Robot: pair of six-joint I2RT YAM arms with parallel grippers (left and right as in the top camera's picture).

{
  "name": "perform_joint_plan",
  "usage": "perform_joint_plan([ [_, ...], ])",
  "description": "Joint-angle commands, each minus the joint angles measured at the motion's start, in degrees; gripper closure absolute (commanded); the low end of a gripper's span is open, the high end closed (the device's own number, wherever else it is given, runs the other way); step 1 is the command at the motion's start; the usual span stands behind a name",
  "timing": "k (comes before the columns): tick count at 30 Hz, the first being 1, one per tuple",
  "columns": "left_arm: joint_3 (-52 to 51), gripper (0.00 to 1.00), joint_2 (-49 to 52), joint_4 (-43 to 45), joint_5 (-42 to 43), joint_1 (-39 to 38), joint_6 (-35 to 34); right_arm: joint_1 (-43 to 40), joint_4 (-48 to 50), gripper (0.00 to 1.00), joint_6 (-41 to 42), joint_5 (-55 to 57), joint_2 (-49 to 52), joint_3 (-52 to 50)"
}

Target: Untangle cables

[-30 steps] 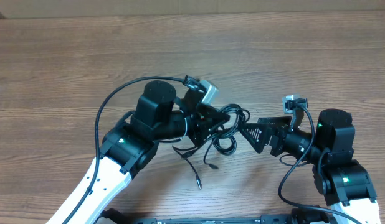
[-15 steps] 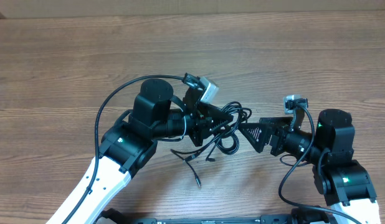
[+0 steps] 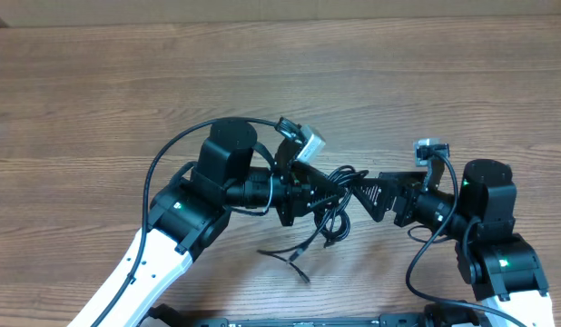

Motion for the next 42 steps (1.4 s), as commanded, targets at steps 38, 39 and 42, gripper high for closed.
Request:
perform_joint_plan([
  [38,0.63,0.96,-0.24,-0.83,4.52,7.06,-4.83,-0.13,-0.42,0.0,-6.75,-3.28,-0.39,0.5],
  [39,0.63,0.96,-0.24,-0.79,4.5,6.84,-5.84,-0.13,-0.07,0.0,-6.73,-3.26,-0.39,0.5],
  [42,0.63,0.96,-0.24,-0.48,4.48,3.63,-5.81,-0.13,-0.02,0.0,-6.73,-3.21,-0.39,0.5],
])
